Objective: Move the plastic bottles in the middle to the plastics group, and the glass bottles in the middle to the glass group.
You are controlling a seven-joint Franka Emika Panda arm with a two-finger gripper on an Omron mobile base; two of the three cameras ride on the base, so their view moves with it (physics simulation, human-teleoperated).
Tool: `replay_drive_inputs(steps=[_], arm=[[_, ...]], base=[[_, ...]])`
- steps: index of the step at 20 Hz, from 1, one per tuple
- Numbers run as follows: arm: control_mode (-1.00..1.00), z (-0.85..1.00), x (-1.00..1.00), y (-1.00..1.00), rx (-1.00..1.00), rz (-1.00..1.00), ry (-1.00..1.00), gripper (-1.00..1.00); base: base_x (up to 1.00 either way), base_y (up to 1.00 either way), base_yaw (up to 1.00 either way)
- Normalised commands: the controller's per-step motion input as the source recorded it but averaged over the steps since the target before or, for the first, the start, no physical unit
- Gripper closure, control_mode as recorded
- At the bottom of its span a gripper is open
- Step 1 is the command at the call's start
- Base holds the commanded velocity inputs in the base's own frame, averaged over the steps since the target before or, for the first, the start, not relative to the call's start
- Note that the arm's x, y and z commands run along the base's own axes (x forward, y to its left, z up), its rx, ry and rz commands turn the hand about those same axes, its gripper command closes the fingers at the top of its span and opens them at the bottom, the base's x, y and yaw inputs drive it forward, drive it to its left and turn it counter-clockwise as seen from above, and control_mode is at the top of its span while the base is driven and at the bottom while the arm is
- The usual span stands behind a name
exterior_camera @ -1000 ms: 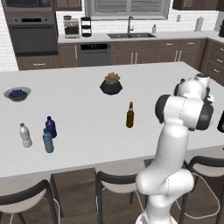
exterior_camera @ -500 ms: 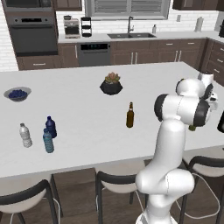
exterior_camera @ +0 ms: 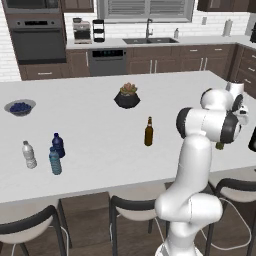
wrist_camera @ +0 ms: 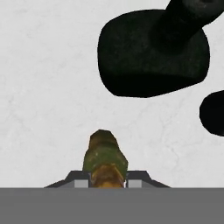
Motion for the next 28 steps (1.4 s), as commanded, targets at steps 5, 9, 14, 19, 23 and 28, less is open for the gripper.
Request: replay_drive_inputs(steps=[5,9,14,19,23,28], arm=[[-1.00,-0.27,0.00,0.05,0.00,0.01,0.00,-1.00],[-1.00,-0.01,0.00,0.00,0.00,0.03,0.00,-1.00],[-1.00,0.15,-0.01,0.01,0.00,0.00,0.02,-1.00],[-1.00,0.56,-0.24,0.32,-0.02,0.00,-0.06,-1.00],[-1.00,0.49,-0.38,0.35,-0.06,0.00,-0.07,-1.00],[-1.00,0.21,-0.42,0.73,-0.14,0.03,-0.01,-1.00]], base=[[0.00,0.00,0.00],[0.00,0.00,0.00],[0.00,0.00,0.00],[0.00,0.00,0.00],[0.00,0.00,0.00],[0.00,0.00,0.00]])
